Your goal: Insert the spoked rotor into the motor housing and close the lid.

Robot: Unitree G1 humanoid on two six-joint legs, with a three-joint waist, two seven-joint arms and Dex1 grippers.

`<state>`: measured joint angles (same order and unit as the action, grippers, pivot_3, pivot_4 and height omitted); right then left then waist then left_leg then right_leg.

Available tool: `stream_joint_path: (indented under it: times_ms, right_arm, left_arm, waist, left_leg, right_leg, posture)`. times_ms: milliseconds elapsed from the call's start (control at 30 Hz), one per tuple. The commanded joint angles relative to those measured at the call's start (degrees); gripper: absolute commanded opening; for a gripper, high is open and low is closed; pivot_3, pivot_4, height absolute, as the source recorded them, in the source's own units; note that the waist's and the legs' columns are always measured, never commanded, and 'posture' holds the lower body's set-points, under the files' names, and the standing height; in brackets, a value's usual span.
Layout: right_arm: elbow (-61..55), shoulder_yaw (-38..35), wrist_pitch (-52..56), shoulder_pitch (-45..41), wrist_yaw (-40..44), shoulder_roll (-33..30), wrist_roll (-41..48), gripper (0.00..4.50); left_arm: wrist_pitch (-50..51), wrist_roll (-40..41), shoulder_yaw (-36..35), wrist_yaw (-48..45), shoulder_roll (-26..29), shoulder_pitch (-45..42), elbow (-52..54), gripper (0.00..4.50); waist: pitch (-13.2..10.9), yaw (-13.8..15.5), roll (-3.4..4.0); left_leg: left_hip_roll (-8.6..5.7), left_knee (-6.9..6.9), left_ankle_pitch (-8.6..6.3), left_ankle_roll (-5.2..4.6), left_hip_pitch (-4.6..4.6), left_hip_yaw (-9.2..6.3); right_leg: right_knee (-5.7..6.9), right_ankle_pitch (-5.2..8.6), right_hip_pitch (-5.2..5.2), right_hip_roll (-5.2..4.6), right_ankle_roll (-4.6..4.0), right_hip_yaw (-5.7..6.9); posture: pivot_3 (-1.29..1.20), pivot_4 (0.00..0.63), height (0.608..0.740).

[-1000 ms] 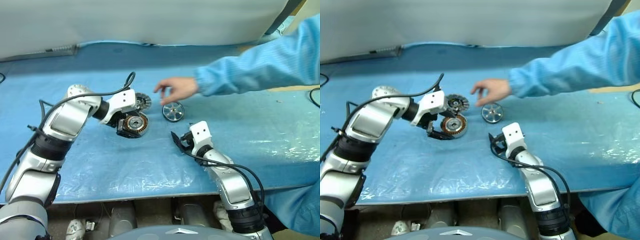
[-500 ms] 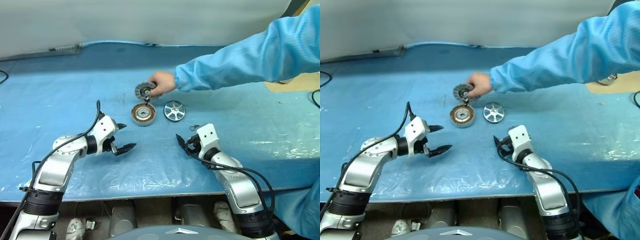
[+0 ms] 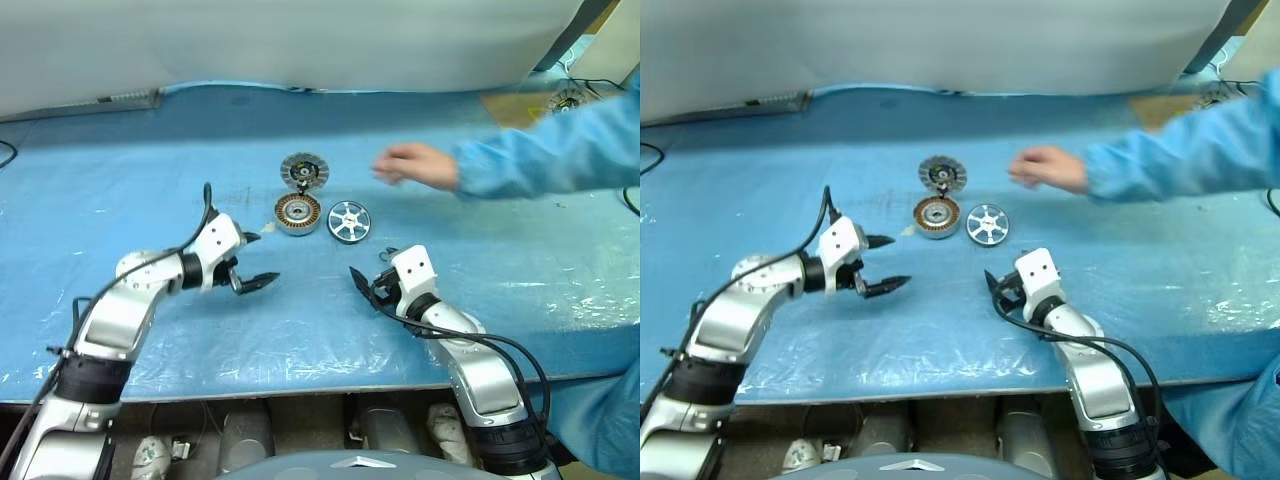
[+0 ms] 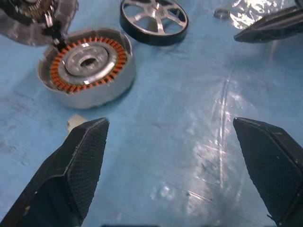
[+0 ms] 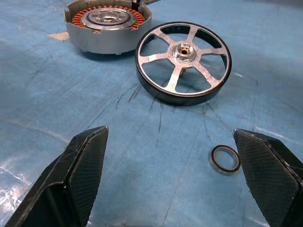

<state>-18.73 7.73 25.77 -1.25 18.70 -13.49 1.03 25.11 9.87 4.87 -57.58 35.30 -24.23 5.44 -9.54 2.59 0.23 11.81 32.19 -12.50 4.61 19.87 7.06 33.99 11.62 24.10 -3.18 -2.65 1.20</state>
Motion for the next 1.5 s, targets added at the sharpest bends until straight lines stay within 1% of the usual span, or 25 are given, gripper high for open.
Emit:
stream_joint_path:
  times_ms: [33, 100, 167, 333, 467, 600, 667, 867, 1000, 1267, 1367, 1500]
  right_arm:
    - [-1.40, 0.17, -0.24, -1.32, -0.35, 0.19, 0.00, 4.50]
    - [-0.91, 0.17, -0.44, -1.83, -0.77, 0.56, -0.05, 4.50]
    - [-0.27, 0.30, -0.69, -2.35, -1.24, 1.01, -0.19, 4.50]
    - [0.26, 0.85, -1.67, -2.70, -2.21, 2.17, -0.30, 4.50]
    - [-0.44, 1.07, -2.91, -2.12, -2.47, 2.85, -0.19, 4.50]
    - [-0.72, 1.17, -3.16, -1.48, -3.22, 3.20, -0.48, 4.50]
    - [-1.06, 1.00, -3.11, -1.11, -3.75, 3.49, -0.47, 4.50]
    - [-1.42, 1.09, -3.15, -0.72, -4.30, 3.60, -0.76, 4.50]
    - [-1.58, 0.74, -3.03, -0.76, -4.64, 3.60, -0.80, 4.50]
    - [-1.76, 0.82, -3.06, -0.38, -5.48, 3.70, -0.97, 4.50]
    - [-1.67, 0.94, -3.13, -0.38, -5.95, 3.98, -1.11, 4.50]
    - [-1.48, 1.12, -3.27, -0.38, -6.24, 4.28, -1.28, 4.50]
  left_arm:
    - [-1.18, -1.71, 3.06, -4.28, 1.99, -9.99, -6.80, 4.48]
    - [-2.57, -1.96, 5.53, -9.62, 2.61, -16.59, -13.82, 4.48]
    - [-6.88, -3.43, 8.32, -15.01, 2.19, -23.51, -23.29, 4.48]
    - [-21.11, -9.60, 14.39, -23.60, -2.21, -38.21, -46.96, 4.48]
    - [-32.78, -16.78, 18.51, -25.13, -6.52, -47.51, -63.54, 4.48]
    - [-38.17, -21.57, 20.11, -22.73, -10.13, -52.78, -72.48, 4.48]
    - [-39.81, -23.71, 20.75, -22.49, -11.78, -54.26, -75.22, 4.48]
    - [-43.54, -30.08, 22.75, -16.72, -14.71, -54.41, -79.09, 4.48]
    - [-44.71, -34.09, 23.98, -10.42, -15.99, -53.58, -80.38, 4.48]
    - [-43.98, -35.89, 22.46, -1.64, -18.91, -52.52, -81.55, 4.48]
    - [-43.60, -35.04, 21.23, -1.08, -19.95, -52.50, -81.57, 4.48]
    - [-44.20, -37.00, 22.13, 1.40, -20.44, -51.97, -81.67, 4.48]
  waist:
    - [0.00, -0.05, 0.00]
    - [0.00, -0.05, 0.00]
    - [0.00, -0.22, 0.00]
    - [0.00, 0.01, -0.01]
    - [-0.01, 0.33, -0.03]
    - [-0.04, 0.51, -0.08]
    - [-0.08, 0.63, -0.14]
    - [-0.14, 1.03, -0.25]
    - [-0.17, 1.59, -0.31]
    - [-0.26, 2.01, -0.45]
    - [-0.27, 2.07, -0.47]
    - [-0.27, 2.07, -0.47]
  left_leg:
    - [0.00, 0.01, 0.01, 0.00, 0.00, 0.00]
    - [-0.01, 0.01, 0.03, 0.02, -0.01, -0.01]
    - [-0.04, 0.02, 0.03, 0.03, -0.07, 0.00]
    - [-0.06, 0.02, 0.03, 0.03, -0.09, -0.02]
    - [-0.08, 0.04, 0.03, 0.04, 0.02, -0.04]
    - [-0.09, 0.05, 0.03, 0.04, 0.03, -0.08]
    - [-0.09, 0.05, 0.03, 0.04, 0.03, -0.09]
    - [-0.09, 0.06, 0.04, 0.05, 0.01, -0.09]
    - [-0.09, 0.09, 0.04, 0.05, 0.01, -0.09]
    - [-0.09, 0.16, 0.04, 0.06, 0.01, -0.11]
    - [-0.09, 0.20, 0.04, 0.06, 0.01, -0.12]
    - [-0.09, 0.23, 0.04, 0.06, 0.00, -0.12]
  right_leg:
    - [0.02, 0.00, 0.01, 0.00, 0.00, -0.01]
    - [0.07, 0.00, 0.01, 0.00, 0.00, -0.01]
    - [0.13, 0.00, 0.01, 0.00, 0.01, -0.06]
    - [0.18, -0.03, 0.01, 0.01, 0.04, -0.09]
    - [0.16, -0.14, 0.00, -0.01, 0.23, -0.09]
    - [0.18, -0.16, 0.00, 0.00, 0.26, -0.08]
    - [0.18, -0.17, 0.00, 0.00, 0.28, -0.08]
    - [0.21, -0.19, 0.00, 0.00, 0.31, -0.08]
    - [0.25, -0.19, 0.00, -0.01, 0.31, -0.08]
    - [0.39, -0.19, 0.00, -0.02, 0.31, -0.08]
    - [0.42, -0.19, -0.01, -0.02, 0.31, -0.09]
    - [0.44, -0.18, 0.00, -0.02, 0.31, -0.09]
  posture:
    - [0.00, 0.150, 0.740]
    - [0.00, 0.150, 0.740]
    - [0.00, 0.150, 0.740]
    - [0.00, 0.150, 0.740]
    - [0.00, 0.150, 0.740]
    - [0.00, 0.150, 0.740]
    - [0.00, 0.150, 0.740]
    - [0.00, 0.150, 0.740]
    - [0.00, 0.150, 0.740]
    - [0.00, 0.150, 0.740]
    - [0.00, 0.150, 0.740]
    - [0.00, 0.150, 0.740]
